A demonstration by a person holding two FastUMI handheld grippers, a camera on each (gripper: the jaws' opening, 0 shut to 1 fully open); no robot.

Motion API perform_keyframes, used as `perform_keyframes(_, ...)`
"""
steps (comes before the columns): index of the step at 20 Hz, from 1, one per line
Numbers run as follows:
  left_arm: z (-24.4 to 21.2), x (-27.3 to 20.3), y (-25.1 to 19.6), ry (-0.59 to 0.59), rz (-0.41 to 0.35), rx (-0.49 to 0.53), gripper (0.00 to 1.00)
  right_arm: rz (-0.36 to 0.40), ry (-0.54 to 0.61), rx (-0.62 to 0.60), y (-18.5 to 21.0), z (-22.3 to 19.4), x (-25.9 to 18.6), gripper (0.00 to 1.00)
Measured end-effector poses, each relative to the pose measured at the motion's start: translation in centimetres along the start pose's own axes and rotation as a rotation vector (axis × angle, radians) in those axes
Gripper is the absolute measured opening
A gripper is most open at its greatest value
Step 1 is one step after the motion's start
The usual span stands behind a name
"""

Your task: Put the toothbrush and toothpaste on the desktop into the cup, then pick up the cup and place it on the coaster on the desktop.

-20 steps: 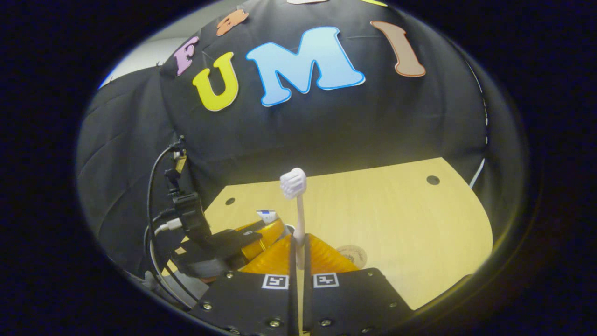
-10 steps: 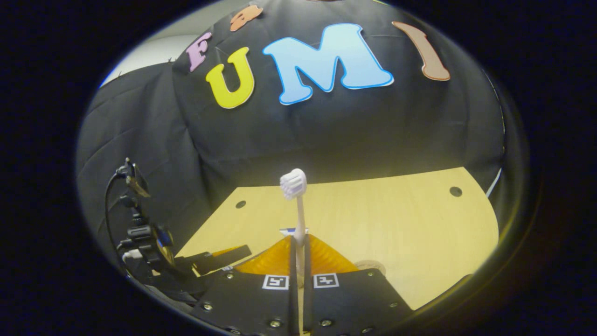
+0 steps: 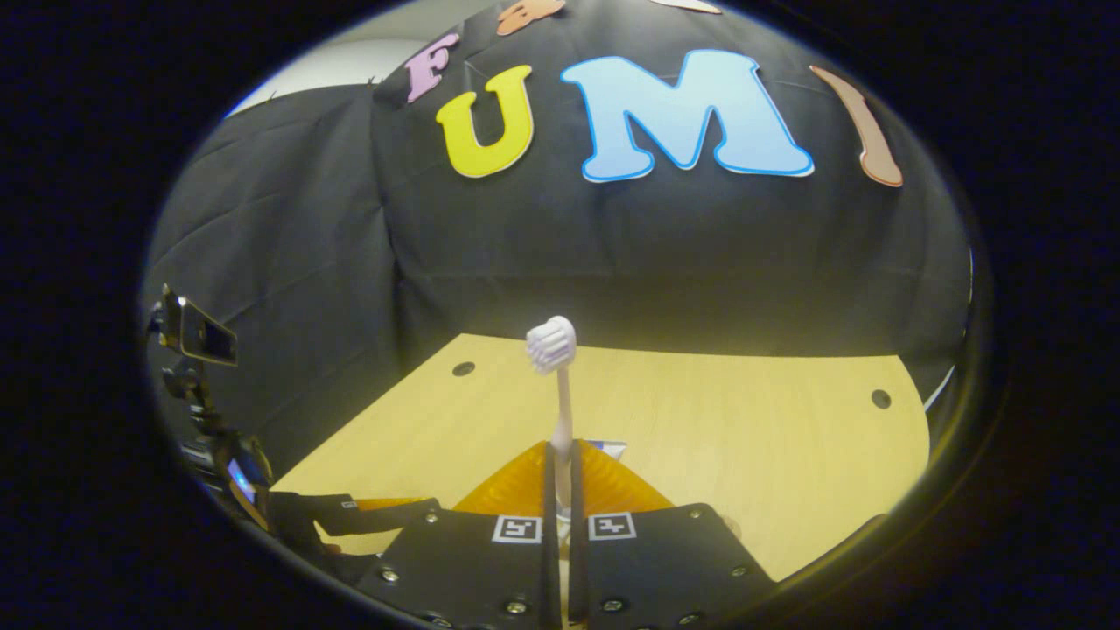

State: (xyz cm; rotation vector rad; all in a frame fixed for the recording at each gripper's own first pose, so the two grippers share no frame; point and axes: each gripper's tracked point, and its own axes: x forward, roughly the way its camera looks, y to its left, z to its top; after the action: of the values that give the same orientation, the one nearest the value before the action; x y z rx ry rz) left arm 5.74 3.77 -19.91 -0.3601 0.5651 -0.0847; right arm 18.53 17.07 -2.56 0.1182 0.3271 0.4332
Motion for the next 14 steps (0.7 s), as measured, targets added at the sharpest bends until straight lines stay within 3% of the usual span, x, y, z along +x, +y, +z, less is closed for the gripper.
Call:
perform_keyframes(3, -0.5, -0.1, 0.2, 0.011, 0.005, -0.008, 0.97, -0.012, 0.04, -0.029, -0.2, -1.3, 1.2, 0.05)
perform_keyframes(10, -0.4, 0.1, 0.4, 0.023, 0.019, 0.0, 0.94, 0.0, 0.079, -0.012, 0.0, -2.4, 1.0, 0.11)
perform_keyframes(12, -0.6, 0.2, 0.1, 0.026, 0.017, -0.003, 0.94, -0.003, 0.083, -0.024, -0.1, -2.6, 0.8, 0.2)
perform_keyframes(14, -0.9, 0.2, -0.4, 0.028, 0.012, -0.007, 0.94, -0.018, 0.076, -0.039, -0.6, -2.3, 0.6, 0.43)
